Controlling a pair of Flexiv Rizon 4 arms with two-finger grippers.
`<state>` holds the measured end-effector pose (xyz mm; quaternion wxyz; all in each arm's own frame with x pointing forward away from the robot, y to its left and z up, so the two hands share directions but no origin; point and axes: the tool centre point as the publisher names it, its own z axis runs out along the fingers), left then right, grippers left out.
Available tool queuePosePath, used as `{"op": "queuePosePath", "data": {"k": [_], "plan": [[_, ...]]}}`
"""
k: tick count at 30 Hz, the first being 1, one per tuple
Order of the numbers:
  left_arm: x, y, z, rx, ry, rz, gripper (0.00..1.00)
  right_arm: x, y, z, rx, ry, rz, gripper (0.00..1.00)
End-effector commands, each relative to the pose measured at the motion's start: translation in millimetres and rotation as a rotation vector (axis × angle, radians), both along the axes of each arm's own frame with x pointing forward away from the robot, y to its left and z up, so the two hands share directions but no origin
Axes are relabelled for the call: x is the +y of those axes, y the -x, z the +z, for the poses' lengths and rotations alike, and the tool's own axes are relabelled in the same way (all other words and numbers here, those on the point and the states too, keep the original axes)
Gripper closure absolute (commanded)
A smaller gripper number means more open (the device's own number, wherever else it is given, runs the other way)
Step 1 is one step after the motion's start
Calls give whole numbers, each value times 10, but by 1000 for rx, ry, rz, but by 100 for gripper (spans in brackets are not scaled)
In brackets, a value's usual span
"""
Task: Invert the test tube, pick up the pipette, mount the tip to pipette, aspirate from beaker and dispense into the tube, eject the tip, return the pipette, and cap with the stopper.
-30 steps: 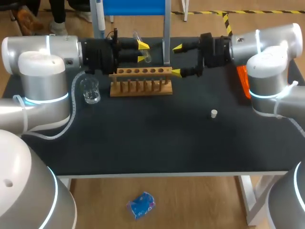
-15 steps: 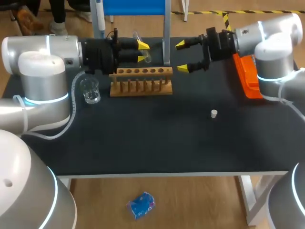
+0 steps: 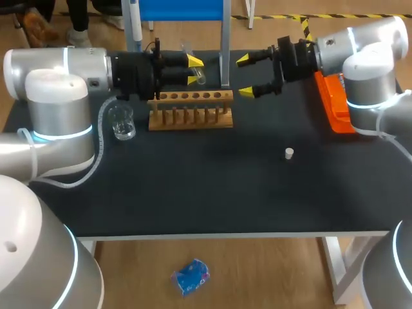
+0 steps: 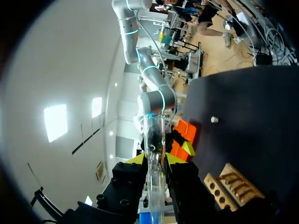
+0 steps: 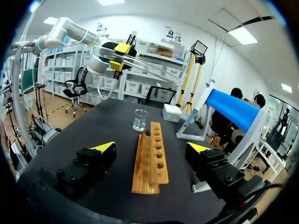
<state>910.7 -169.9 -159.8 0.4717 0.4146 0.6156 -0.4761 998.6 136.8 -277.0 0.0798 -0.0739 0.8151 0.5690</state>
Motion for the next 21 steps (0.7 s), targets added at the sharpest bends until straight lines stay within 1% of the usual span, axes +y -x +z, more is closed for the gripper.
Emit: {"op": "queuePosePath", "data": {"k": [1, 2, 3, 4, 5, 6, 7, 8, 9, 10, 11, 12, 13, 14, 21], "plan": [[87, -64, 115, 141, 13, -28, 100, -6, 4, -1, -2, 0, -1, 0], [84, -58, 164, 176, 43, -49, 100, -6, 4, -1, -2, 0, -1, 0], [95, -71, 183, 238, 64, -49, 100, -6, 4, -1, -2, 0, -1, 0], [96, -81, 213, 254, 57, -69, 100, -6, 4, -1, -2, 0, -1, 0], [96, -77, 257, 277, 104, -93, 100, -6, 4, -1, -2, 0, -1, 0], [107, -86, 282, 336, 124, -95, 100, -6, 4, -1, -2, 0, -1, 0], [110, -105, 293, 386, 99, -98, 100, -6, 4, -1, -2, 0, -1, 0], [107, -109, 314, 408, 123, -112, 100, -6, 4, -1, -2, 0, -1, 0], [127, -133, 327, 500, 176, -104, 100, -6, 4, -1, -2, 0, -1, 0], [142, -153, 314, 553, 183, -97, 100, -6, 4, -1, -2, 0, -1, 0], [144, -164, 311, 576, 206, -101, 100, -6, 4, -1, -2, 0, -1, 0], [165, -191, 305, 624, 248, -88, 100, -6, 4, -1, -2, 0, -1, 0], [178, -205, 290, 633, 249, -76, 100, -6, 4, -1, -2, 0, -1, 0], [190, -219, 283, 577, 221, -51, 100, -6, 4, -1, -2, 0, -1, 0], [190, -219, 283, 577, 221, -51, 100, -6, 4, -1, -2, 0, -1, 0]]}}
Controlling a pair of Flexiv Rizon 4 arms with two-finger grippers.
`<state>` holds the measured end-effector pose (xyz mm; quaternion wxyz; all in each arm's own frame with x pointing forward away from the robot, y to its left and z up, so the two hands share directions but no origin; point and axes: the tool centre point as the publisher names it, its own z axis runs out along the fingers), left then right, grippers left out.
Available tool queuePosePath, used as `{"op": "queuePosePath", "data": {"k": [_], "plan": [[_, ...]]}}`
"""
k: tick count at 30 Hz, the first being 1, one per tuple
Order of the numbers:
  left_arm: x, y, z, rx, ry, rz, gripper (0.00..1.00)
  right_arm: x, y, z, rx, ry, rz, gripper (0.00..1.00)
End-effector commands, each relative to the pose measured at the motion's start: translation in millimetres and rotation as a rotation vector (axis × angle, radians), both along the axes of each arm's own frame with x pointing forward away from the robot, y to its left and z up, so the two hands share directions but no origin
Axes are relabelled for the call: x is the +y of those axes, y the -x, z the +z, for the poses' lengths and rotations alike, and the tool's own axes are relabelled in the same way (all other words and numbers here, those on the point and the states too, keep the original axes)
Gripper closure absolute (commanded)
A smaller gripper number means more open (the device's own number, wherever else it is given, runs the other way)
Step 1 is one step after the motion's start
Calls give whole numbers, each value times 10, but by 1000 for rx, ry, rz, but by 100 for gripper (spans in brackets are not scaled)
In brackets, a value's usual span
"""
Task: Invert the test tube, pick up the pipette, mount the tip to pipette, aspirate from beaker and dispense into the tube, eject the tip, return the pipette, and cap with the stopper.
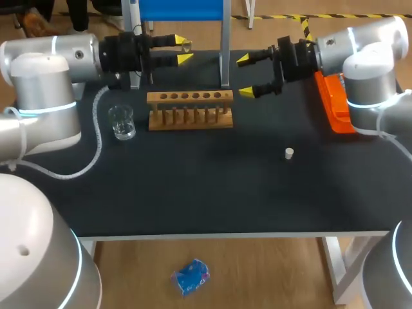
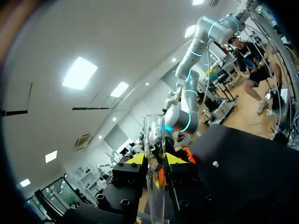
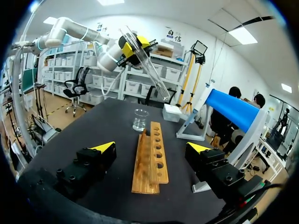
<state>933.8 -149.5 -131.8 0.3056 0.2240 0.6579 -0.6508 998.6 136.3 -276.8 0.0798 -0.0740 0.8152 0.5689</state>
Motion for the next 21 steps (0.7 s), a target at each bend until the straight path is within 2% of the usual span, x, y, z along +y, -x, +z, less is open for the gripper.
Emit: {"op": "queuePosePath", "data": {"k": [1, 8, 11, 12, 13, 14, 15, 16, 18, 20, 21], "plan": [[-13, 13, 2, -3, -1, 4, 100, -1, 4, -3, -1, -1, -1, 0], [-13, 13, 2, -3, -1, 4, 100, -1, 4, -3, -1, -1, -1, 0], [-65, -4, 54, 101, -36, -6, 100, -1, 4, -3, -1, -1, -1, 0], [-74, -3, 67, 134, -25, -16, 100, -1, 4, -3, -1, -1, -1, 0], [-79, -17, 65, 198, -34, -5, 100, -1, 4, -3, -1, -1, -1, 0], [-84, -18, 72, 193, -17, -17, 100, -1, 4, -3, -1, -1, -1, 0], [-94, -10, 87, 213, 29, -36, 100, -1, 4, -3, -1, -1, -1, 0], [-94, -18, 83, 286, 48, -25, 100, -1, 4, -3, -1, -1, -1, 0], [-97, -24, 87, 340, 92, -46, 100, -1, 4, -3, -1, -1, -1, 0], [-113, -46, 70, 396, 73, -44, 100, -1, 4, -3, -1, -1, -1, 0], [-125, -51, 63, 430, 87, -45, 100, -1, 4, -3, -1, -1, -1, 0]]}}
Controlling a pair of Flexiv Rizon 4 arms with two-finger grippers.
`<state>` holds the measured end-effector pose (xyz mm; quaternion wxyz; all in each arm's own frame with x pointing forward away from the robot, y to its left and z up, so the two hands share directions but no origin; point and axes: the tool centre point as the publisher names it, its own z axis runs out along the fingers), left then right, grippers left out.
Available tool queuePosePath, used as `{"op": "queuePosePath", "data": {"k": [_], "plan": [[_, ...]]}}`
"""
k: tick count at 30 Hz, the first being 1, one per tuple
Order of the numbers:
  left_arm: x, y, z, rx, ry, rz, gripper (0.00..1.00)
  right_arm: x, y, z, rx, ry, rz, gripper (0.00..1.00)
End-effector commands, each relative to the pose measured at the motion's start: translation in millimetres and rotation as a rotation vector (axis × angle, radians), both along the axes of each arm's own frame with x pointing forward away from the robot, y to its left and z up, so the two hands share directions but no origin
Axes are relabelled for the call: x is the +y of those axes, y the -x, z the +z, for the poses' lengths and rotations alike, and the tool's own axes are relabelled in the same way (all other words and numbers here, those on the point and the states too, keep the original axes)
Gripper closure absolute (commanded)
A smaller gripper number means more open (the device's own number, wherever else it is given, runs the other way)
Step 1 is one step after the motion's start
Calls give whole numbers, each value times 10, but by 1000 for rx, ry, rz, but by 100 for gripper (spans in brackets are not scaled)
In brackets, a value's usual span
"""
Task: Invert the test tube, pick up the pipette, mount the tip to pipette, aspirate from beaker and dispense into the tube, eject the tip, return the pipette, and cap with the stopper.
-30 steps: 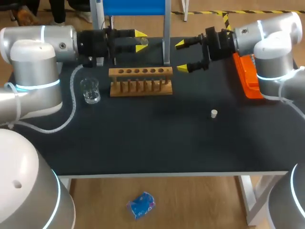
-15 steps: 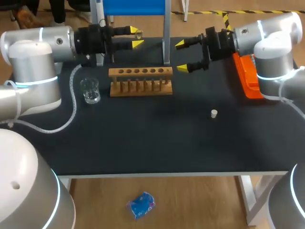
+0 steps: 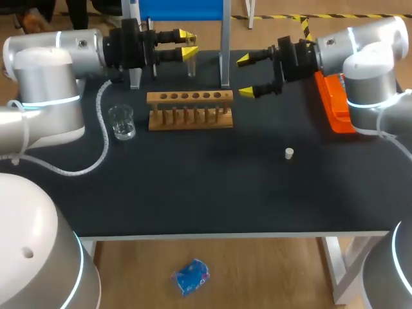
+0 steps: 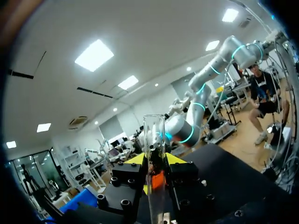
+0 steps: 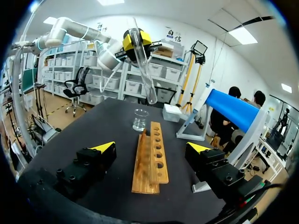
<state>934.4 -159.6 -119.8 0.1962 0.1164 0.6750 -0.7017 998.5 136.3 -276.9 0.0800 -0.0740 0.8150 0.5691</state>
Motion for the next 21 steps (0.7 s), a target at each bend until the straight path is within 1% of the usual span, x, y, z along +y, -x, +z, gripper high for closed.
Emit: {"op": "queuePosePath", "data": {"k": [1, 2, 3, 4, 6, 8, 21], "plan": [[-29, -53, -74, 138, 25, -12, 100, -1, 3, -2, -1, 0, -1, 0], [-37, -67, -109, 171, 2, -4, 100, -1, 3, -2, -1, 0, -1, 0], [-43, -76, -122, 174, 1, -6, 100, -1, 3, -2, -1, 0, -1, 0], [-39, -97, -165, 219, 7, 0, 100, -1, 3, -2, -1, 0, -1, 0], [-46, -126, -227, 259, -15, 16, 100, -1, 3, -2, -1, 0, -1, 0], [-55, -145, -272, 289, -19, 23, 100, -1, 3, -2, -1, 0, -1, 0], [-67, -157, -287, 286, -22, 21, 100, -1, 3, -2, -1, 0, -1, 0]]}}
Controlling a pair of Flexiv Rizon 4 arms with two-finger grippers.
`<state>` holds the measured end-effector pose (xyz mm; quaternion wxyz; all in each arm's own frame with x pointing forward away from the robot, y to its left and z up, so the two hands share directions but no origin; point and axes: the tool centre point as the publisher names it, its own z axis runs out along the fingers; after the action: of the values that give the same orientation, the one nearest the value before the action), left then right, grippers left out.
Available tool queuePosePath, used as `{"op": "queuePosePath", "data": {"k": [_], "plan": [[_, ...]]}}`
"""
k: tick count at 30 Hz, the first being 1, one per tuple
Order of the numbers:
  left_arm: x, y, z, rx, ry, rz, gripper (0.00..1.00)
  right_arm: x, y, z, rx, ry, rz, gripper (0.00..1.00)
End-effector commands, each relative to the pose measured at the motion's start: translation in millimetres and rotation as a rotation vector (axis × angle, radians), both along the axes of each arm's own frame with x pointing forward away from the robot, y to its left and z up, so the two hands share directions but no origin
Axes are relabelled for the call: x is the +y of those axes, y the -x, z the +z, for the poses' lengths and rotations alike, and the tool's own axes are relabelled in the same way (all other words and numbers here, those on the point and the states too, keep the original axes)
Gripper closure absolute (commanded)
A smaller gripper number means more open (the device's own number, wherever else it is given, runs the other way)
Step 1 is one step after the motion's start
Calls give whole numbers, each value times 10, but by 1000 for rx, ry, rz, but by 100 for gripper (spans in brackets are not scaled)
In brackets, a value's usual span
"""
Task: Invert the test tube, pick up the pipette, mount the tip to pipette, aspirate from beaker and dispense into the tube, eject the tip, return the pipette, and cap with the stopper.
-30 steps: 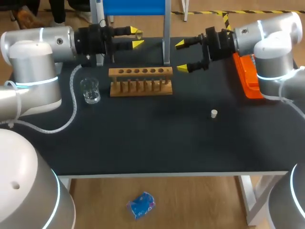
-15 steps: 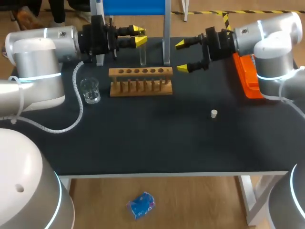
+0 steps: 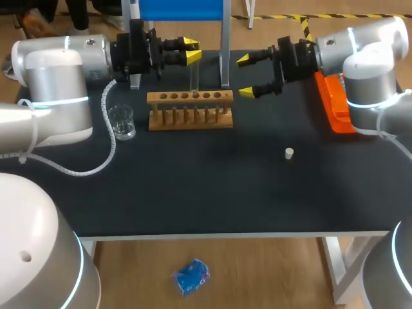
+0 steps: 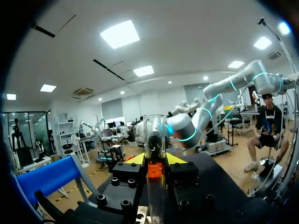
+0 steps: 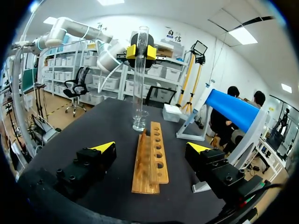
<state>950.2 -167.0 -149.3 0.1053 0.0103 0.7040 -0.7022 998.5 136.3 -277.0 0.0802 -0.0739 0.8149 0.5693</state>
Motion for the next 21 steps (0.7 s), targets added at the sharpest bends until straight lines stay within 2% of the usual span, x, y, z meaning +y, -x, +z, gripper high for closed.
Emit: {"op": "queuePosePath", "data": {"k": [1, 7, 12, 21], "plan": [[7, 0, 8, 2, -2, -1, 100, -1, 3, -1, -1, 0, 0, 0], [-2, -104, -54, 33, -14, 12, 100, -1, 3, -1, -1, 0, 0, 0], [53, -261, -126, 90, 10, 38, 100, -1, 3, -1, -1, 0, 0, 0], [94, -531, -223, 127, 47, 44, 100, -1, 3, -1, -1, 0, 0, 0]]}}
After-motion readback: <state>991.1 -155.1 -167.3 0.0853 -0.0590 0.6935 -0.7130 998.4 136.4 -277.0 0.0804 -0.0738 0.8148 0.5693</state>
